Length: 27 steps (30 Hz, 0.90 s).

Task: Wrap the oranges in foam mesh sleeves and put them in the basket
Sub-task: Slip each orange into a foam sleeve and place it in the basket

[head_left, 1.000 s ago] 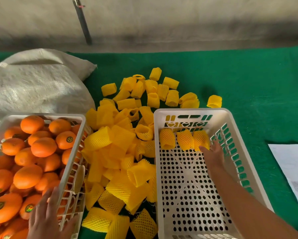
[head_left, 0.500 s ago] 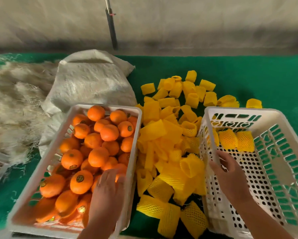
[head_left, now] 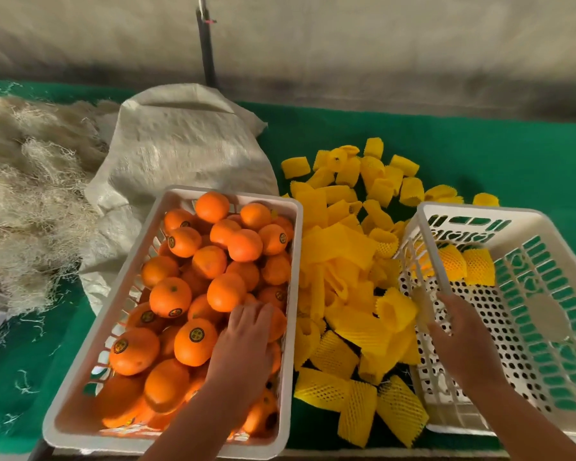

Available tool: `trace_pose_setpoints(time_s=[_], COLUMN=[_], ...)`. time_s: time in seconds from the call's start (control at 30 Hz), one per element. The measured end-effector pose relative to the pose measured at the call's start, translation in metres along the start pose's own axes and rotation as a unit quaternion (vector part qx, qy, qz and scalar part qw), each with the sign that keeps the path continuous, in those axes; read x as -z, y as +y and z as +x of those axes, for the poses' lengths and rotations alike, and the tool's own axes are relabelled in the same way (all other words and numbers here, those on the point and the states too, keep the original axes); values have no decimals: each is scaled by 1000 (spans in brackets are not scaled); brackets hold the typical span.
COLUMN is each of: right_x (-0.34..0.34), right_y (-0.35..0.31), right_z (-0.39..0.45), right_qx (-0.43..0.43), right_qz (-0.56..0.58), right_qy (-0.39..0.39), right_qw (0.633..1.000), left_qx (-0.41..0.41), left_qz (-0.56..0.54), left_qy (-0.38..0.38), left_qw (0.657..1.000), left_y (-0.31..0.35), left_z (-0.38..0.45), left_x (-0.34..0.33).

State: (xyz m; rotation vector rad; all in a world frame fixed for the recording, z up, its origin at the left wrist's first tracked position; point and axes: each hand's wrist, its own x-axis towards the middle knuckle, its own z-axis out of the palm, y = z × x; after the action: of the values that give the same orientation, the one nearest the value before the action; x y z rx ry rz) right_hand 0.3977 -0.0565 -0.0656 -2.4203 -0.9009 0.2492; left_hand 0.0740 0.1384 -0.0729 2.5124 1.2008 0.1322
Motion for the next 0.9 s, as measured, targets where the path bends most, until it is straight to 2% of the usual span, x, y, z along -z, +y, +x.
trace_pose_setpoints(time_s=[0.13,0.33,0.43,0.53,0.57,0.6,0.67,0.77,0.83,0.9], right_x=[-2,-5,-5,-5,-5,-5,-5,-5,-5,-4], right_y=[3,4,4,3,2,1,0,1,-1,-3], right_z=[4,3,3,1,0,1,1,1,2,4], right_qx=[-27,-37,-46,-54,-57,-60,-62,-57,-58,-59], right_qz=[3,-12,-20,-18,-18,-19,-19,-18,-19,-25], right_qy=[2,6,7,13,13,12,11,12,15,17], right_qw=[1000,999,999,998,998,998,998,998,998,998], left_qx=[-9,11,55,113,130,145,175,180,189,189], left_qz=[20,-39,-123,-275,-358,-461,-635,-761,-812,-834], left_qy=[37,46,68,68,55,36,-13,-70,-82,-100], left_qw=[999,998,989,952,923,875,753,620,545,509], left_y=[0,-5,-4,2,6,10,18,28,34,39], left_z=[5,5,3,5,6,8,12,20,25,29], left_x=[-7,-10,0,15,21,27,34,38,37,35])
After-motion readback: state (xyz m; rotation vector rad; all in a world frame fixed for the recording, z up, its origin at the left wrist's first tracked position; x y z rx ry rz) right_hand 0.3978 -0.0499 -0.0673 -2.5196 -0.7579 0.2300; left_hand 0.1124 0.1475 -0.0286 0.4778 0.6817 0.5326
